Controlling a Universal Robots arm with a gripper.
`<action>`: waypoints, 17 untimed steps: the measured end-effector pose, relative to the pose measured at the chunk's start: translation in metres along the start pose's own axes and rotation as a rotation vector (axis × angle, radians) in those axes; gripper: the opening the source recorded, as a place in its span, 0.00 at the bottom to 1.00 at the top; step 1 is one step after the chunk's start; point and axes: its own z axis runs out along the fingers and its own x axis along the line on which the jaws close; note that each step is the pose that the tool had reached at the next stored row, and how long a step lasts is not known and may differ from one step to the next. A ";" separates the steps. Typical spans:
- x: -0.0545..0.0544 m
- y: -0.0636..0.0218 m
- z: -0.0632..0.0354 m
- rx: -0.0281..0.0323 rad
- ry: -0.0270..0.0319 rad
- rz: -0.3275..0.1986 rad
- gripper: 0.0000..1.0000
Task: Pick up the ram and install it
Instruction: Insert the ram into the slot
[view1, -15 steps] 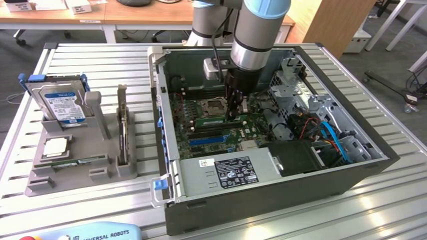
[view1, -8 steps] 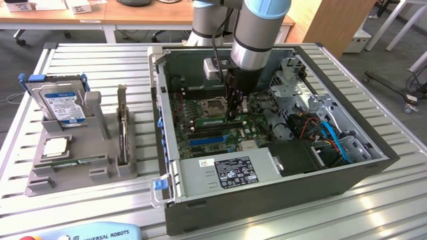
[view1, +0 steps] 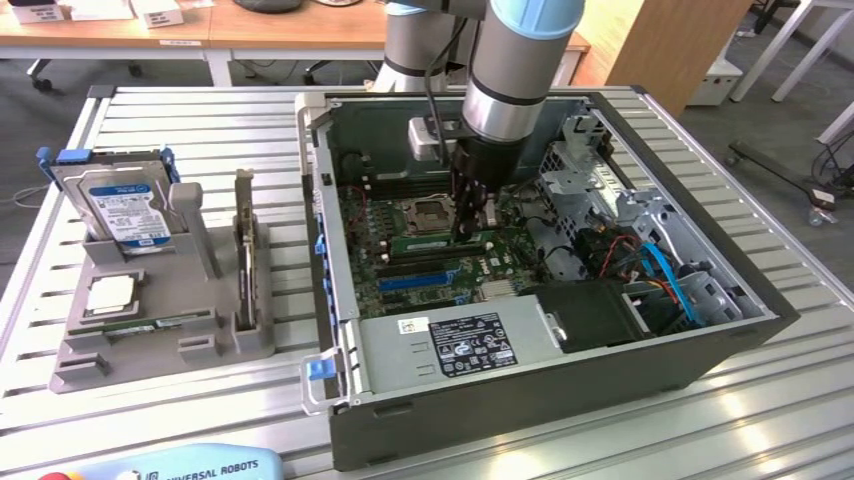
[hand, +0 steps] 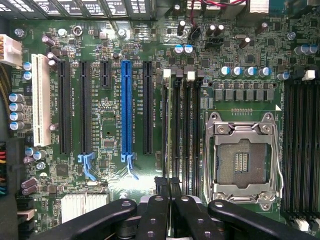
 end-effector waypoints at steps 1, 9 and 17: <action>0.000 0.0000 0.0000 0.0001 -0.0001 0.000 0.12; 0.000 0.0000 0.0003 -0.0001 0.0001 0.001 0.12; 0.000 0.0000 0.0009 -0.0009 0.0001 -0.009 0.12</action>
